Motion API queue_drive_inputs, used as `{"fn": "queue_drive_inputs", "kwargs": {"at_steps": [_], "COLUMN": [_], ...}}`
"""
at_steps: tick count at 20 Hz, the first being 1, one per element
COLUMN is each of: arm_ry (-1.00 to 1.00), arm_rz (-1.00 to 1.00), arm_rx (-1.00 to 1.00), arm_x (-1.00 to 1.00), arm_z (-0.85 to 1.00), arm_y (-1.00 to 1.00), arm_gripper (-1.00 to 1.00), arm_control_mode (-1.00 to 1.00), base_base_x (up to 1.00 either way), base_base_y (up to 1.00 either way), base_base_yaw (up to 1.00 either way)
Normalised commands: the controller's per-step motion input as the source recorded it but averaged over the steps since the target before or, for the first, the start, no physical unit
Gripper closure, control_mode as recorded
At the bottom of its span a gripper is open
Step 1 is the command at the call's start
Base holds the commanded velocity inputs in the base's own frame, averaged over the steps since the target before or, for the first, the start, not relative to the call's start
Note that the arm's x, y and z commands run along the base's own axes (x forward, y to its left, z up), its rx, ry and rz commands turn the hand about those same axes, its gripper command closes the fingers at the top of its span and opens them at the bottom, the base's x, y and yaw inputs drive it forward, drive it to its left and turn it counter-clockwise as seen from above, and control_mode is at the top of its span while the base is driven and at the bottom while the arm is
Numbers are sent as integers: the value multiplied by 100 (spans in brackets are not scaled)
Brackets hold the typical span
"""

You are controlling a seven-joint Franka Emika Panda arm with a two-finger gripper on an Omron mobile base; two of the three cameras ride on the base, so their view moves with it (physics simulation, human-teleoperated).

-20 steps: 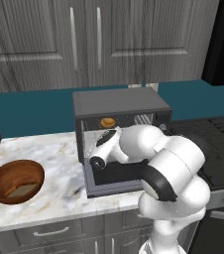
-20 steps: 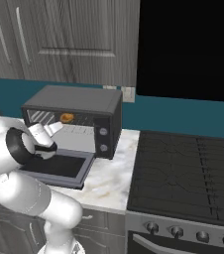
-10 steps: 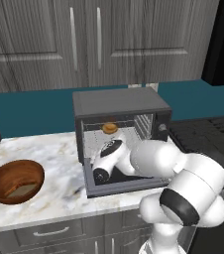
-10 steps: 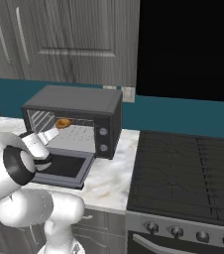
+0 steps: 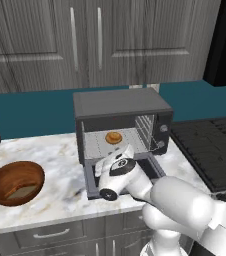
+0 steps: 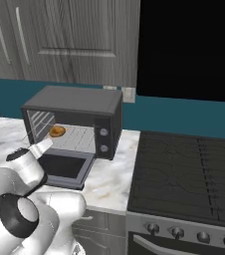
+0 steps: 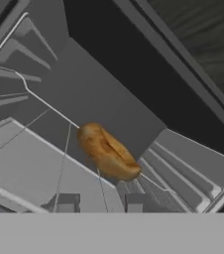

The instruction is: Pick up the heated bread from the toaster oven and place it in the bowl. Then move the bread bowl to the dining counter.

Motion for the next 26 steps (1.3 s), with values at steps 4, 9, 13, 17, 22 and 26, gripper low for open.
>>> {"fn": "queue_drive_inputs", "kwargs": {"at_steps": [4, 9, 13, 17, 22, 26], "arm_ry": [-12, -17, -11, -11, -10, -6], "arm_rz": [0, 0, 0, 0, 0, 0], "arm_rx": [0, 0, 0, 0, 0, 0], "arm_x": [-66, -81, -82, -79, -59, -53], "arm_z": [0, 0, 5, 5, 8, 10], "arm_y": [-6, 0, 0, -1, 0, 0], "arm_gripper": [100, 100, 100, 100, 100, 100], "arm_control_mode": [-100, -100, -100, -100, -100, -100], "base_base_x": [0, 0, 0, 0, 0, 0], "base_base_y": [0, 0, 0, 0, 0, 0], "base_base_yaw": [0, 0, 0, 0, 0, 0]}}
